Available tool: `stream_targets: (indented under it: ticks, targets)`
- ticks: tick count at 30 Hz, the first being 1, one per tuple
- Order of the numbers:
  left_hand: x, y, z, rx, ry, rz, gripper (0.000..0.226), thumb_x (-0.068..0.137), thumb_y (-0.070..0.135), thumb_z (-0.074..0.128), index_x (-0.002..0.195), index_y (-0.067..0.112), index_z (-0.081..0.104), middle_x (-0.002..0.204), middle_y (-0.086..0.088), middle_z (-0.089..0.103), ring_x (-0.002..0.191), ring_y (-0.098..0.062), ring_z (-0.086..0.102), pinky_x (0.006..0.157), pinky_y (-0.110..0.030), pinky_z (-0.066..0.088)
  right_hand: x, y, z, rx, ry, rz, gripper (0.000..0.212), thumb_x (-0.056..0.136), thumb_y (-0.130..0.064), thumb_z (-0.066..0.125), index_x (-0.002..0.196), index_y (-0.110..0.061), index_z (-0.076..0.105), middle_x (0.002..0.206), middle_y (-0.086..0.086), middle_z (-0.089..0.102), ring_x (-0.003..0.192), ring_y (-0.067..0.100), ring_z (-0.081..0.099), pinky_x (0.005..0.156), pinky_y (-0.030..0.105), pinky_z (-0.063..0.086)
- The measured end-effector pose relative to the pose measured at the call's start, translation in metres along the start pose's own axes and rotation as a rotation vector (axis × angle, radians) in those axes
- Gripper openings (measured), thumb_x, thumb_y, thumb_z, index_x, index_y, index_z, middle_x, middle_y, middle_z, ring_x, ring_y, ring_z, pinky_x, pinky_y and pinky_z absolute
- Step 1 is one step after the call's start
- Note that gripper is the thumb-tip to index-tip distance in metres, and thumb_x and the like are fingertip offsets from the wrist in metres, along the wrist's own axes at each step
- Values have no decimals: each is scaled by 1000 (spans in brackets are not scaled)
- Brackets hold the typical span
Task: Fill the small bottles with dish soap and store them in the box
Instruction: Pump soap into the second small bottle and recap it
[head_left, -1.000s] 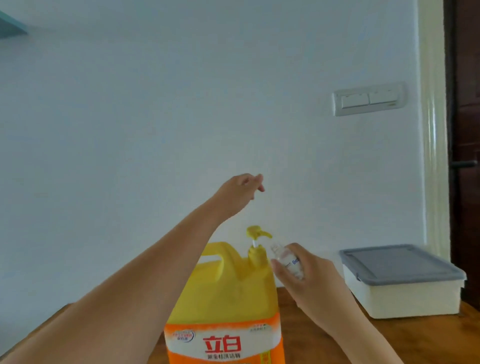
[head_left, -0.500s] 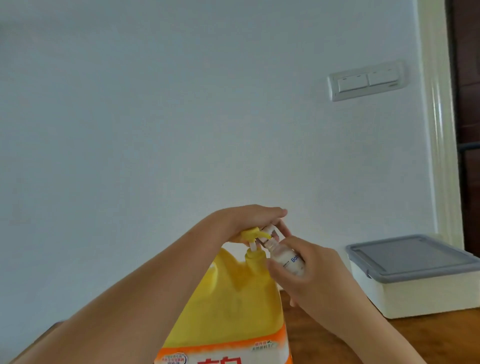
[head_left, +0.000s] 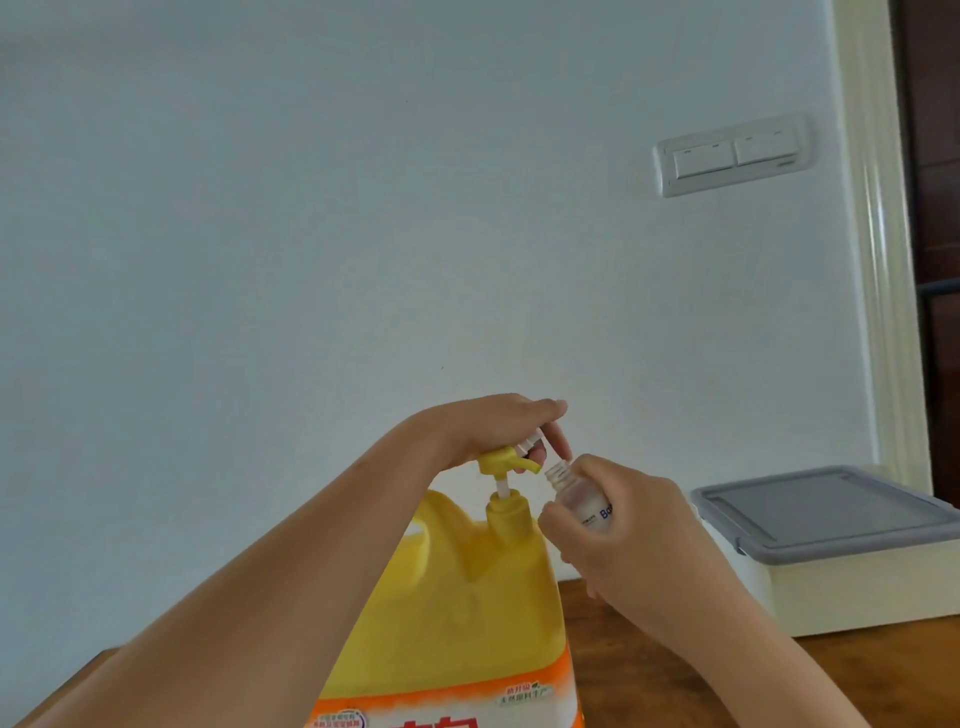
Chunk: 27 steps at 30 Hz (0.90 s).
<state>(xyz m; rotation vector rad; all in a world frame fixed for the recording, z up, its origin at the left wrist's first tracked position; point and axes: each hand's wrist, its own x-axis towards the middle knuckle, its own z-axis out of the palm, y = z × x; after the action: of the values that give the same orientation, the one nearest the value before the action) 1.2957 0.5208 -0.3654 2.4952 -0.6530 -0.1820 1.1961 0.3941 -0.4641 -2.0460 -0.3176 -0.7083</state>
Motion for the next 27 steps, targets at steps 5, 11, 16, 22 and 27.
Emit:
stream_targets:
  ticks: [5,11,16,22,27]
  targets:
    - [3,6,4,-3,-72,-123,52,100,50,37,112,11,69,104,-12,72,84,-20,62,79,-33,51,0,-5,6,27,-33,-102,26,76,-60,48,86,-37,55,68,-12,62,58,2,60,46,18,43]
    - [2,10,8,110,-15,-224,46,97,47,45,110,11,70,111,-14,72,90,-26,67,85,-36,53,-1,-4,8,54,-33,-138,30,83,-64,48,102,-41,53,72,-14,64,63,0,60,50,16,40]
    - [4,3,15,247,46,-223,31,99,36,41,83,18,61,89,1,62,80,-15,59,75,-29,46,-3,-4,7,25,-35,-99,32,77,-67,46,92,-40,55,72,-14,65,66,0,61,55,23,51]
    - [13,-4,26,463,3,-172,30,95,12,38,65,17,37,71,2,40,62,-12,34,58,-25,28,-5,-3,5,-47,-42,-56,19,79,-54,55,93,-40,54,71,-11,63,62,2,60,53,20,47]
    - [7,5,14,335,50,-119,39,98,36,39,92,14,71,90,-1,66,78,-16,56,73,-28,45,-3,-10,8,-17,-20,-32,24,76,-64,49,82,-41,51,67,-13,62,63,-3,60,49,16,42]
